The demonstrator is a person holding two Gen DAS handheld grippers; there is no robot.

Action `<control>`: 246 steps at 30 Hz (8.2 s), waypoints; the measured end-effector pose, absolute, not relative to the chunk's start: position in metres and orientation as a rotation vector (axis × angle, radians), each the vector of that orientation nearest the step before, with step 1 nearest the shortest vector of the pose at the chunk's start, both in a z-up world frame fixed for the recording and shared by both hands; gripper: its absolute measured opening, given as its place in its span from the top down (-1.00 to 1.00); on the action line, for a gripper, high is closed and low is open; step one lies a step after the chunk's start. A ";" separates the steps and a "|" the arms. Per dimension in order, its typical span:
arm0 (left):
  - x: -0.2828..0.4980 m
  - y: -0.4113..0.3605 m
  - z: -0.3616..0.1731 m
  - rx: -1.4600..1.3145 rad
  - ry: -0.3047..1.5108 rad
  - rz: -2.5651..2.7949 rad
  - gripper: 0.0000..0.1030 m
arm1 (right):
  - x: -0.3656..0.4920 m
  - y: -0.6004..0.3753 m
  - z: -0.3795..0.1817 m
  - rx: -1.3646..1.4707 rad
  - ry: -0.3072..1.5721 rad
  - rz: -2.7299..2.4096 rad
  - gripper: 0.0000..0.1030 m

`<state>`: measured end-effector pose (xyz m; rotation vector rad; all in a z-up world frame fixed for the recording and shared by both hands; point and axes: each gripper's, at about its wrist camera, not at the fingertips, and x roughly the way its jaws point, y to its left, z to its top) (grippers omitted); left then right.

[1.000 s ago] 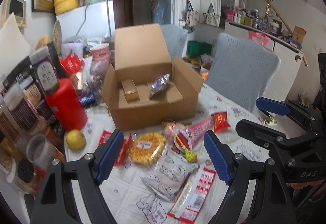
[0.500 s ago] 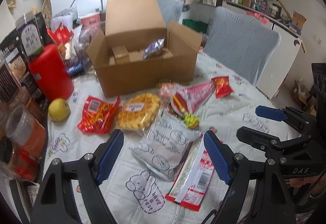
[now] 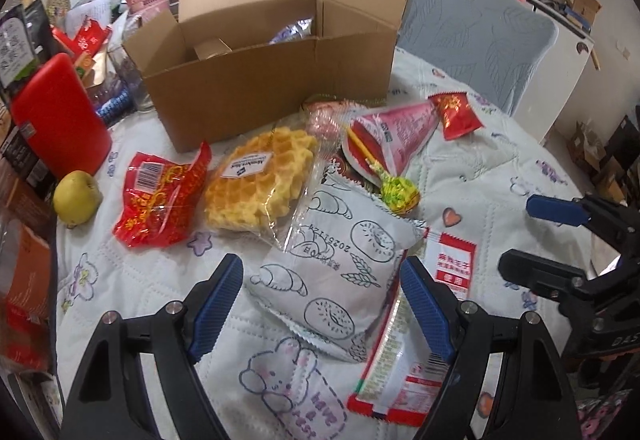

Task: Organize snacks
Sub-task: 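Withdraw both grippers from the box back toward the remaining snacks, then grasp the white bread bag with the left gripper while the right grasps the red-and-white strip packet, then lift both held packets and carry them toward the cardboard box, then release the bread bag with the left gripper while the right drops the strip packet inside, then withdraw both grippers from the box back toward the remaining snacks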

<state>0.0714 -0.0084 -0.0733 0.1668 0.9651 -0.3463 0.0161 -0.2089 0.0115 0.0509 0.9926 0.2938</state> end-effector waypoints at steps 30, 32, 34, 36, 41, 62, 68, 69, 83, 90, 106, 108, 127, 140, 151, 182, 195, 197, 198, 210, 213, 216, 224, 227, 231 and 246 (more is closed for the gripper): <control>0.054 0.015 -0.082 0.051 1.107 -0.312 -0.16 | 0.017 -0.200 0.006 0.075 1.053 0.372 -0.63; 0.045 0.020 -0.079 0.037 1.102 -0.279 -0.14 | 0.014 -0.195 0.004 0.074 1.069 0.401 -0.61; 0.037 0.024 -0.079 0.029 1.094 -0.239 -0.09 | 0.011 -0.189 0.001 0.078 1.090 0.429 -0.59; 0.031 0.031 -0.077 0.011 1.085 -0.218 -0.07 | 0.010 -0.183 -0.004 0.082 1.115 0.450 -0.53; 0.025 0.038 -0.079 -0.008 1.072 -0.184 -0.07 | 0.014 -0.174 -0.015 0.105 1.166 0.465 -0.52; 0.018 0.057 -0.088 -0.020 1.038 -0.084 -0.12 | 0.037 -0.121 -0.028 -0.077 1.092 0.378 -0.59; 0.021 0.057 -0.099 -0.021 1.077 -0.083 -0.29 | 0.035 -0.118 -0.030 -0.135 1.082 0.363 -0.59; 0.022 0.059 -0.102 -0.036 1.089 -0.082 -0.31 | 0.034 -0.118 -0.030 -0.152 1.077 0.359 -0.59; 0.023 0.051 -0.105 0.021 1.053 -0.061 -0.16 | 0.014 -0.152 -0.025 -0.224 1.080 0.395 -0.14; 0.024 0.052 -0.104 0.009 1.053 -0.048 -0.15 | 0.009 -0.157 -0.024 -0.156 1.094 0.374 -0.37; 0.019 0.051 -0.097 -0.026 1.035 -0.038 -0.11 | 0.008 -0.153 -0.023 -0.234 1.013 0.361 0.13; 0.017 0.050 -0.094 -0.023 1.027 -0.043 -0.11 | 0.007 -0.159 -0.021 -0.210 1.012 0.363 0.13; -0.001 0.018 -0.043 0.013 0.868 -0.113 -0.10 | -0.021 -0.180 0.020 -0.092 0.912 0.431 0.14; 0.023 -0.005 0.009 0.037 0.735 -0.197 -0.10 | 0.000 -0.192 0.062 -0.047 0.803 0.455 0.13; 0.061 -0.017 0.044 0.064 0.635 -0.231 -0.10 | 0.040 -0.195 0.095 -0.054 0.705 0.470 0.13; 0.184 -0.011 0.049 0.099 0.603 -0.225 0.10 | 0.175 -0.178 0.109 -0.105 0.671 0.466 0.13; 0.202 -0.001 0.029 0.092 0.666 -0.183 0.10 | 0.209 -0.166 0.076 -0.136 0.736 0.461 0.13; 0.206 0.002 0.026 0.087 0.677 -0.174 0.10 | 0.216 -0.164 0.070 -0.134 0.754 0.463 0.12; 0.208 0.003 0.024 0.084 0.681 -0.170 0.10 | 0.220 -0.163 0.066 -0.135 0.762 0.466 0.12; 0.223 0.010 0.007 0.069 0.744 -0.136 0.10 | 0.230 -0.160 0.055 -0.172 0.785 0.441 -0.22; 0.219 0.009 0.010 0.072 0.738 -0.135 0.10 | 0.228 -0.160 0.058 -0.173 0.785 0.436 -0.22; 0.213 0.007 0.017 0.077 0.728 -0.136 0.10 | 0.221 -0.161 0.063 -0.173 0.779 0.433 -0.22; 0.187 0.003 0.043 0.083 0.680 -0.138 0.10 | 0.194 -0.165 0.092 -0.159 0.732 0.430 -0.22; 0.174 0.002 0.054 0.082 0.656 -0.137 0.10 | 0.181 -0.167 0.107 -0.150 0.705 0.434 -0.22; 0.158 0.000 0.067 0.083 0.624 -0.134 0.10 | 0.162 -0.170 0.125 -0.153 0.668 0.435 -0.22; 0.100 -0.004 0.091 0.100 0.559 -0.123 -0.41 | 0.097 -0.171 0.158 -0.163 0.581 0.455 -0.44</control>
